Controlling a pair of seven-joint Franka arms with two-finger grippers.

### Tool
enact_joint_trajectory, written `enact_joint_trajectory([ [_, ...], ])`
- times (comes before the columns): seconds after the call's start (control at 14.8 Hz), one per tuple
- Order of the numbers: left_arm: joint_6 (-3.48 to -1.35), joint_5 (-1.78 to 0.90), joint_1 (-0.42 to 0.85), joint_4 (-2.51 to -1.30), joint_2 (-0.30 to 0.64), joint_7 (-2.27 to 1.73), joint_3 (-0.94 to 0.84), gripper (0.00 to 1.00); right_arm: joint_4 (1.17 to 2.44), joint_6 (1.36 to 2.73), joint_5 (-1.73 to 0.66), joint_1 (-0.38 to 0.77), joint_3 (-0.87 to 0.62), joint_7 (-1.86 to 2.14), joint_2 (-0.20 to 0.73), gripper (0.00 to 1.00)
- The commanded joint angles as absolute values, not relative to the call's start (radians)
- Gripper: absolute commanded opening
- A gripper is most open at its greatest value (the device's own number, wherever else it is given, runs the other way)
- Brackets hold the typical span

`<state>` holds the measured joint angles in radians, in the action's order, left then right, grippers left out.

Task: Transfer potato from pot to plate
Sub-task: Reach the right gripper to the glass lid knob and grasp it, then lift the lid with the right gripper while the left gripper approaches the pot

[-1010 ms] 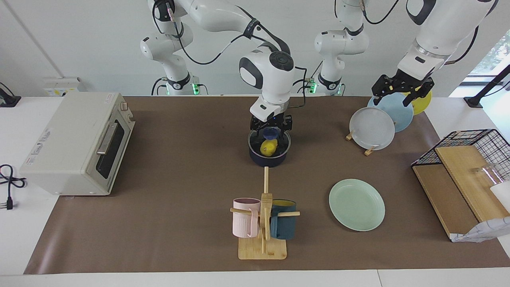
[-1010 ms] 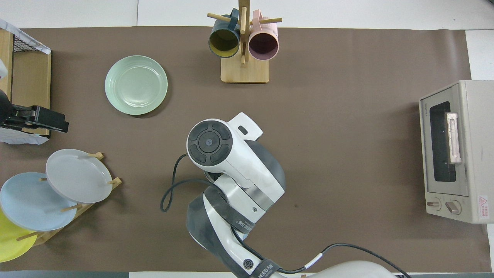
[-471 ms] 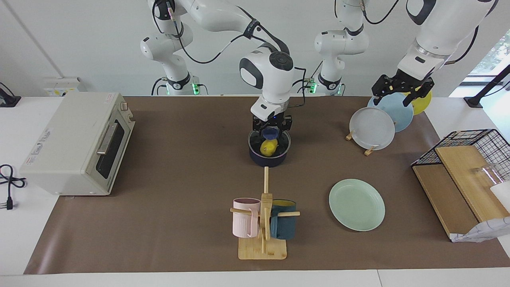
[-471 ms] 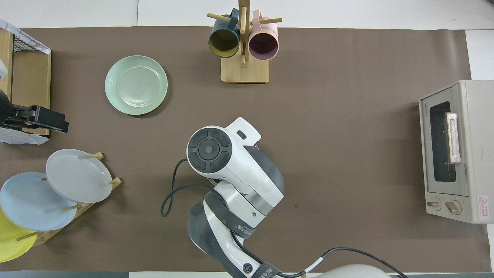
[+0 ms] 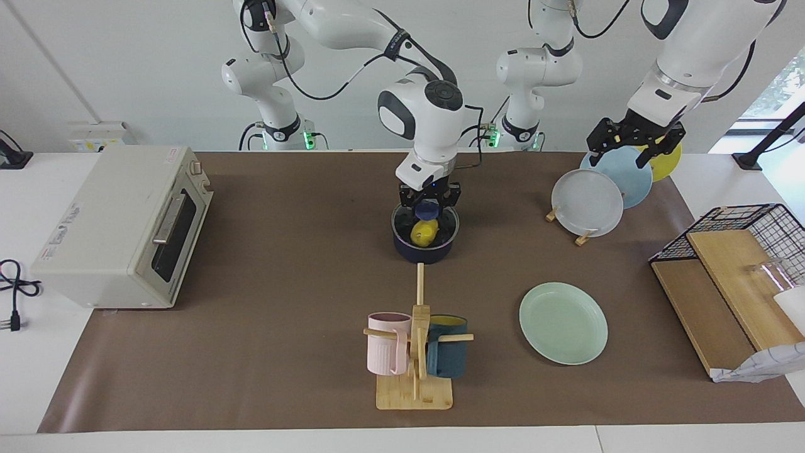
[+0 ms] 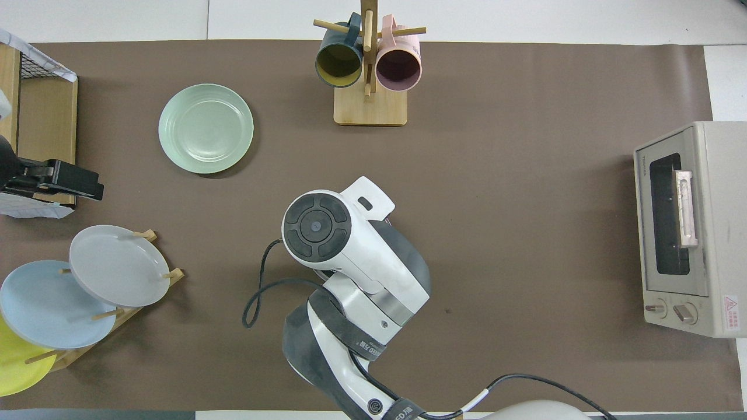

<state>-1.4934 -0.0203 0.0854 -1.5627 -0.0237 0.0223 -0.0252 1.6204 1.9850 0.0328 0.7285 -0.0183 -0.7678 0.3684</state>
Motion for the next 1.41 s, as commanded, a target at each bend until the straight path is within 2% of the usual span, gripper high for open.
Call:
enact_joint_trajectory([
  [0.0, -1.5, -0.008, 0.086, -1.574, -0.038, 0.018, -0.029, 1.0, 1.557, 1.915, 0.049, 0.71, -0.021, -0.761, 0.35, 0.51],
  [0.13, -1.5, -0.008, 0.09, -1.574, -0.038, 0.014, -0.029, 1.0, 1.502, 1.858, 0.049, 0.686, -0.014, -0.712, 0.351, 0.51],
  [0.4, -1.558, -0.017, 0.109, -1.607, -0.044, -0.119, -0.043, 1.0, 1.499, 1.818, 0.04, 0.568, -0.015, -0.56, 0.333, 0.51],
  [0.61, -1.627, -0.017, 0.191, -1.655, -0.06, -0.274, -0.046, 1.0, 1.512, 1.784, 0.035, 0.484, -0.012, -0.409, 0.313, 0.52],
  [0.81, -1.672, -0.017, 0.279, -1.687, -0.064, -0.382, -0.046, 1.0, 1.54, 1.782, 0.034, 0.336, -0.014, -0.208, 0.299, 0.52],
  [1.08, -1.774, -0.018, 0.428, -1.753, -0.054, -0.638, -0.046, 1.0, 1.649, 1.816, 0.034, 0.235, -0.012, -0.072, 0.258, 0.52],
  [1.35, -1.914, -0.018, 0.527, -1.839, -0.035, -0.813, -0.045, 1.0, 1.895, 1.974, 0.035, 0.181, -0.012, -0.032, 0.174, 0.53],
])
